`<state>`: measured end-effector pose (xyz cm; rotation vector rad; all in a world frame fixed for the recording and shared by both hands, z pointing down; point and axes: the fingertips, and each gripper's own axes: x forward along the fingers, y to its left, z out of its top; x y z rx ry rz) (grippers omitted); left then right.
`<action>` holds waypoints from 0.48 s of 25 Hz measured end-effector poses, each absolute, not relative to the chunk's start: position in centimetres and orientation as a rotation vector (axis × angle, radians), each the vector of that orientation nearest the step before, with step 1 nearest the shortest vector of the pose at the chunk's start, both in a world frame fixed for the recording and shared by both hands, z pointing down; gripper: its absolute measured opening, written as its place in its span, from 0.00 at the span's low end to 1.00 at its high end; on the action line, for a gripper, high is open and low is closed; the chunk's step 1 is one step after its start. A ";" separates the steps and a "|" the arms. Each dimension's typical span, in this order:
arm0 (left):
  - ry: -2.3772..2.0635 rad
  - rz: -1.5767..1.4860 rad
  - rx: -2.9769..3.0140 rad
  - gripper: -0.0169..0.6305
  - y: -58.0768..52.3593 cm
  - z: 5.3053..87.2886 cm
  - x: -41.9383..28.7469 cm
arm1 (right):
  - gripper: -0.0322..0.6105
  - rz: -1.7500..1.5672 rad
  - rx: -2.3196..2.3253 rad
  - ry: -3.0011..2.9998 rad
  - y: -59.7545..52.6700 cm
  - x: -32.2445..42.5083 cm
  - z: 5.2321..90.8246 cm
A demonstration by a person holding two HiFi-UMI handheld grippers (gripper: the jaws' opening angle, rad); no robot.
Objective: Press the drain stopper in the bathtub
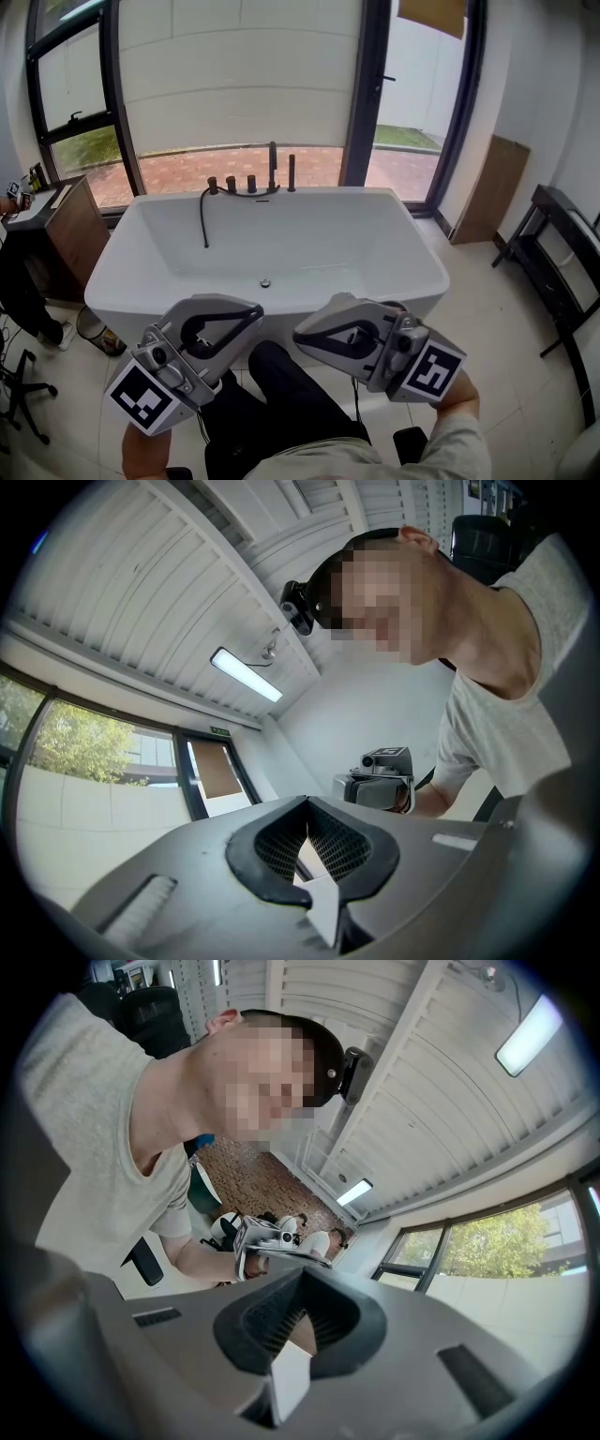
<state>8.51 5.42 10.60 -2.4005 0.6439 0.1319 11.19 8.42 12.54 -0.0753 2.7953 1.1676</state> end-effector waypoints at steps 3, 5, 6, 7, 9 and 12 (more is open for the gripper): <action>0.640 0.133 -2.398 0.03 5.6 10.7 8.4 | 0.05 1.166 -0.082 2.802 8.4 11.1 12.7; 0.639 0.134 -2.399 0.03 5.7 10.7 8.5 | 0.05 1.163 -0.085 2.808 8.3 11.1 12.8; 0.640 0.133 -2.400 0.03 5.7 10.8 8.5 | 0.05 1.163 -0.086 2.809 8.3 11.2 12.8; 0.641 0.131 -2.400 0.03 5.6 10.8 8.6 | 0.05 1.166 -0.086 2.808 8.3 11.2 12.8; 0.643 0.131 -2.398 0.03 5.5 10.7 8.6 | 0.05 1.174 -0.086 2.805 8.3 11.3 12.8; 0.646 0.132 -2.394 0.03 5.5 10.7 8.4 | 0.05 1.179 -0.085 2.804 8.3 11.1 12.8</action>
